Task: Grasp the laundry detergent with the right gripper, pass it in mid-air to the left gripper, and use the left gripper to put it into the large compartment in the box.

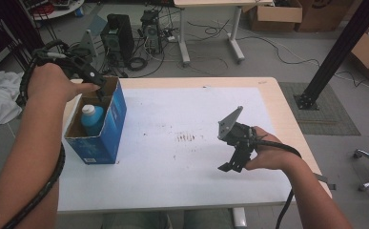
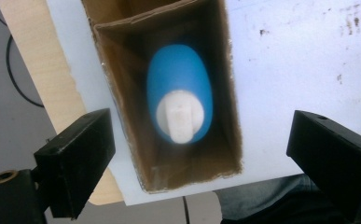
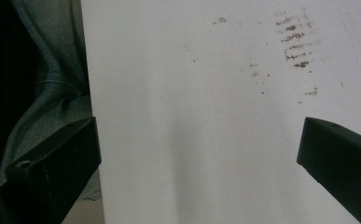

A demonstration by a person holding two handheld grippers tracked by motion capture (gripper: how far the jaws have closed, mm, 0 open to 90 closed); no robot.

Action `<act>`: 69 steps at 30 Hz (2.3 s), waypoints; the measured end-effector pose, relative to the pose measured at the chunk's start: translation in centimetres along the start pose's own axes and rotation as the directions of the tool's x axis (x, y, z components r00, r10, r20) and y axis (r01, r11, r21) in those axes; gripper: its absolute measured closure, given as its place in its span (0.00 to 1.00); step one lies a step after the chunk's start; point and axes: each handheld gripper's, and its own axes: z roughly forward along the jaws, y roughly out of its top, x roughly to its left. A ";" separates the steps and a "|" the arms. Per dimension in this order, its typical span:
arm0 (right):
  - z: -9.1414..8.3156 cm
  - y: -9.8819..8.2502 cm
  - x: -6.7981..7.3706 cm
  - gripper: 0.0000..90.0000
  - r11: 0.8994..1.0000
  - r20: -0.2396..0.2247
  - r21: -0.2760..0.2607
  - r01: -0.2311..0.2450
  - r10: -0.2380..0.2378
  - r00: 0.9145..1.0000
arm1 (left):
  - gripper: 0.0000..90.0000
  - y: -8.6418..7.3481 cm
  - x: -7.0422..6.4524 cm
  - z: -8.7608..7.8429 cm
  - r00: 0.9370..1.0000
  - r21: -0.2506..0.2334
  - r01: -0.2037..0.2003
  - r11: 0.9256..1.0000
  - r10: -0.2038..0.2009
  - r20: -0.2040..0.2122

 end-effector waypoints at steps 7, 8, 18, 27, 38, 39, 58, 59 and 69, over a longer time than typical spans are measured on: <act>-0.3 -0.1 -0.2 0.00 1.000 0.003 0.008 -0.007 0.006 1.000 | 0.03 0.4 -1.8 -0.6 0.998 0.005 -0.069 0.998 0.069 0.011; -0.3 -0.1 -0.2 0.00 1.000 0.004 0.012 -0.008 0.008 1.000 | 0.01 0.4 -2.1 -0.7 0.995 0.012 -0.098 0.995 0.097 0.019; -1.3 -0.2 -0.9 0.00 0.999 0.012 0.043 -0.022 0.021 1.000 | 0.00 0.9 -6.5 -1.2 0.946 -0.006 -0.318 0.948 0.318 0.058; -2.6 0.1 -1.9 0.00 0.993 0.023 0.108 -0.040 0.038 0.999 | 0.00 0.3 -11.3 -0.8 0.833 -0.009 -0.552 0.834 0.552 0.041; -4.3 1.2 -3.4 0.00 0.982 0.021 0.187 -0.029 0.026 0.999 | 0.00 -1.2 -13.9 0.9 0.543 0.002 -0.836 0.549 0.828 0.140; -4.3 1.2 -3.6 0.00 0.981 0.020 0.189 -0.030 0.026 0.999 | 0.00 -1.4 -14.2 1.3 0.512 0.014 -0.856 0.516 0.845 0.157; -4.1 1.8 -5.1 0.00 0.971 0.024 0.238 -0.021 0.016 1.000 | 0.00 -2.1 -15.7 4.6 0.402 0.019 -0.913 0.408 0.889 0.220; -4.0 1.8 -5.1 0.00 0.971 0.022 0.239 -0.022 0.017 1.000 | 0.00 -2.1 -15.8 4.6 0.401 0.016 -0.913 0.408 0.889 0.222; -3.7 2.0 -5.2 0.00 0.970 0.019 0.243 -0.013 0.009 1.000 | 0.00 -2.3 -15.8 4.6 0.393 0.011 -0.916 0.402 0.890 0.230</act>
